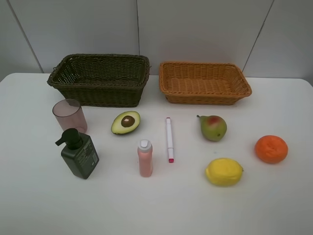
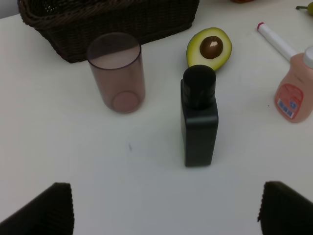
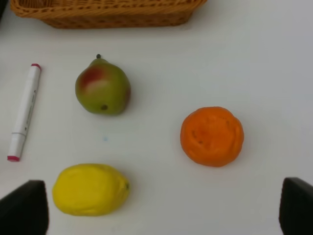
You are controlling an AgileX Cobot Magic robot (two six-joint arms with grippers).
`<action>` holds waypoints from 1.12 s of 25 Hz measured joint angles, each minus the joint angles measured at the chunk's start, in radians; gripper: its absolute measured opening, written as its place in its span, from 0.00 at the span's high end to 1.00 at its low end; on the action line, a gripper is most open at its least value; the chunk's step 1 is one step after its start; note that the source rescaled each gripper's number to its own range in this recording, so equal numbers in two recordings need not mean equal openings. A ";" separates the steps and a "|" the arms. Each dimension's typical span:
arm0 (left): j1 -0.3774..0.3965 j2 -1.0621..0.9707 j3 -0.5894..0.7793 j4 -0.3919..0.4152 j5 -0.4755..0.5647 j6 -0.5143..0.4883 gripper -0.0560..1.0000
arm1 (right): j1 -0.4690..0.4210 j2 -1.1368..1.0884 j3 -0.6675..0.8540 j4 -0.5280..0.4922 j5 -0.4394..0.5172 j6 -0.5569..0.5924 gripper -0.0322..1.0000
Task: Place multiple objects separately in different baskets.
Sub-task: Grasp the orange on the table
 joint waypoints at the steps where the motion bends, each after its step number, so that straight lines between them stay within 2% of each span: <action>1: 0.000 0.000 0.000 0.000 0.000 0.000 0.00 | 0.000 0.046 -0.004 0.000 -0.016 0.001 0.00; 6: 0.000 0.000 0.000 0.000 0.000 0.000 0.00 | 0.000 0.253 -0.013 -0.023 -0.109 0.018 0.00; 13: 0.000 0.000 0.000 0.000 0.000 0.000 0.00 | 0.000 0.536 -0.014 -0.137 -0.240 0.141 0.00; 18: 0.000 0.000 0.000 0.000 0.000 0.000 0.00 | -0.003 0.700 -0.014 -0.149 -0.336 0.153 0.00; 28: 0.000 0.000 0.000 0.000 0.000 0.000 0.00 | -0.081 0.928 -0.015 -0.154 -0.496 0.154 0.00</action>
